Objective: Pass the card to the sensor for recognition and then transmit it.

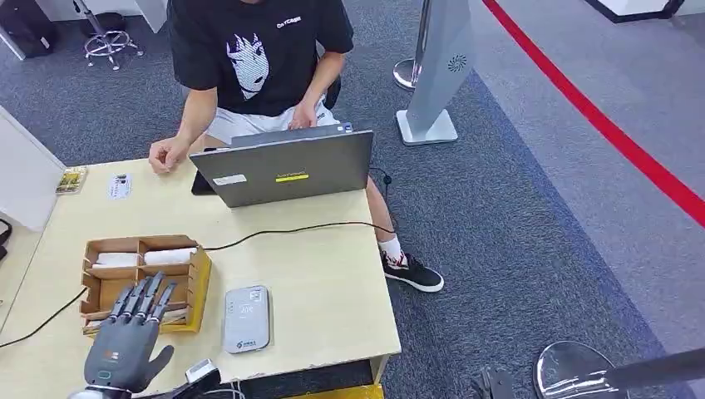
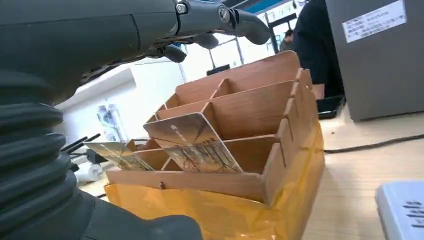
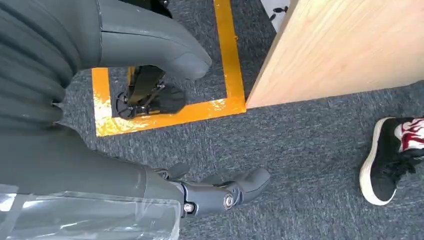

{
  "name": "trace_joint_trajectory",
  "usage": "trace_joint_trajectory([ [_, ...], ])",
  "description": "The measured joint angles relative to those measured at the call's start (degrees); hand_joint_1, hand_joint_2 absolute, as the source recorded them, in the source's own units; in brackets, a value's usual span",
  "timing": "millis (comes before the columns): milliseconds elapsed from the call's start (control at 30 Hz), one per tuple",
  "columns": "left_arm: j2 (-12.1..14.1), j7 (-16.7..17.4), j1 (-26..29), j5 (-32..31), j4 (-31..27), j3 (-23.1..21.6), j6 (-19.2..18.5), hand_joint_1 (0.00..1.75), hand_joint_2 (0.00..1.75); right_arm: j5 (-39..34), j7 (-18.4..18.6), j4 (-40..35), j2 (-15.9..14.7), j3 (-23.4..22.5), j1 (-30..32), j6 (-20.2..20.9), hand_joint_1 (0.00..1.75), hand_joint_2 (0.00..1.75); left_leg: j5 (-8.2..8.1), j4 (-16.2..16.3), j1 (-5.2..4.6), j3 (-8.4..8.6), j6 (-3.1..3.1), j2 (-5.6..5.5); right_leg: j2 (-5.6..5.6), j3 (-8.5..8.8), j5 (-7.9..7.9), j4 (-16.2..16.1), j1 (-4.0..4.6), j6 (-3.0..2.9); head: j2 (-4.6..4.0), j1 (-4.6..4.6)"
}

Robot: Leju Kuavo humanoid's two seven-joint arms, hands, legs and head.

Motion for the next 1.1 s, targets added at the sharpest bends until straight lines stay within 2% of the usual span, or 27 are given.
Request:
trace_joint_trajectory([
  [267, -0.15, -0.57, 0.24, 0.33, 0.0, 3.39, -0.07, 0.0, 1.75, -0.26, 0.04, -0.07, 0.0, 0.0, 0.01, 0.0, 0.0, 1.75, 0.0, 0.0, 0.0, 0.0, 0.0, 0.0, 0.0, 0.0, 0.0, 0.0, 0.0, 0.0, 0.0, 0.0],
  [800, -0.98, -1.18, 0.32, -0.43, 0.26, 3.78, -0.11, 0.03, 1.75, -0.98, 0.2, -0.07, 0.0, 0.04, 0.01, 0.0, 0.0, 1.75, 0.0, 0.0, 0.0, 0.0, 0.0, 0.0, 0.0, 0.0, 0.0, 0.0, 0.0, 0.0, 0.0, 0.0],
  [833, -1.03, -1.18, 0.31, -0.46, 0.26, 3.76, -0.15, 0.98, 1.75, -0.98, 0.2, -0.07, 0.0, 0.07, 0.01, 0.0, 0.0, 1.75, 0.0, 0.0, 0.0, 0.0, 0.0, 0.0, 0.0, 0.0, 0.0, 0.0, 0.0, 0.0, 0.0, 0.0],
  [867, -1.05, -1.18, 0.3, -0.5, 0.28, 3.76, -0.2, 1.52, 1.75, -0.98, 0.2, -0.07, 0.0, 0.07, 0.01, 0.0, 0.0, 1.75, 0.0, 0.0, 0.0, 0.0, 0.0, 0.0, 0.0, 0.0, 0.0, 0.0, 0.0, 0.0, 0.0, 0.0],
  [967, -1.22, -1.18, 0.3, -0.53, 0.52, 3.76, -0.46, 1.52, 1.75, -0.98, 0.2, -0.07, 0.0, 0.07, 0.01, 0.0, 0.0, 1.75, 0.0, 0.0, 0.0, 0.0, 0.0, 0.0, 0.0, 0.0, 0.0, 0.0, 0.0, 0.0, 0.0, 0.0],
  [1000, -1.27, -1.18, 0.3, -0.52, 0.55, 3.76, -0.5, 1.75, 1.75, -0.98, 0.2, -0.07, 0.0, 0.07, 0.01, 0.0, 0.0, 1.75, 0.0, 0.0, 0.0, 0.0, 0.0, 0.0, 0.0, 0.0, 0.0, 0.0, 0.0, 0.0, 0.0, 0.0],
  [1100, -1.42, -1.18, 0.29, -0.52, 0.66, 3.76, -0.57, 1.75, 1.75, -0.98, 0.2, -0.07, 0.0, 0.07, 0.01, 0.0, 0.0, 1.75, 0.0, 0.0, -0.01, 0.0, 0.0, 0.0, 0.0, 0.0, 0.0, 0.0, 0.0, 0.0, 0.0, 0.0],
])
